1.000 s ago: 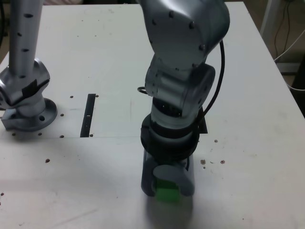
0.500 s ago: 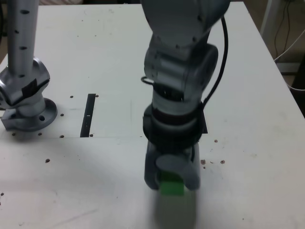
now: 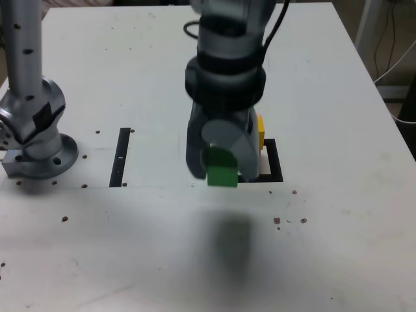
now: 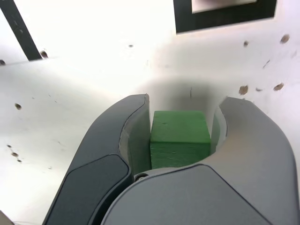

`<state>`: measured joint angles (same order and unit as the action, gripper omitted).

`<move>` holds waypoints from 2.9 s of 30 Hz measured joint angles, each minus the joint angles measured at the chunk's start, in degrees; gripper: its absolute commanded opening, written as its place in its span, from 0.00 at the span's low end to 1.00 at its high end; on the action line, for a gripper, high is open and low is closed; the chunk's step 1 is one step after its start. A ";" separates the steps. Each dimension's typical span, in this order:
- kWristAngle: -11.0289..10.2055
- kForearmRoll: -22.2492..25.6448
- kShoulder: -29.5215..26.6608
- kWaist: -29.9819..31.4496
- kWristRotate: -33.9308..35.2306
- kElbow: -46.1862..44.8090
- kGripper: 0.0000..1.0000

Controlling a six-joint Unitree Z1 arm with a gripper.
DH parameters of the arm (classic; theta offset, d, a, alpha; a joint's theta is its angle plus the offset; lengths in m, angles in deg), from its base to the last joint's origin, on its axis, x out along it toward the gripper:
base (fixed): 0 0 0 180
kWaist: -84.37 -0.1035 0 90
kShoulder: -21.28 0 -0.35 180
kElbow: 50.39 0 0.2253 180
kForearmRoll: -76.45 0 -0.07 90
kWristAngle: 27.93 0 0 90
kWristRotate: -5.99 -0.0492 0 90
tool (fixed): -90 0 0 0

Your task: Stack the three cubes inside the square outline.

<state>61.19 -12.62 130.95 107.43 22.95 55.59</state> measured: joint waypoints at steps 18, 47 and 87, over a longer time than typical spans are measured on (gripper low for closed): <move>-3.30 7.30 -0.09 -13.47 -6.31 9.78 0.26; -2.22 7.56 5.99 -18.79 -9.78 9.95 0.26; -1.99 6.65 6.74 -19.46 -10.54 9.46 0.99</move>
<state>59.20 -5.97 137.69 87.97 12.42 65.05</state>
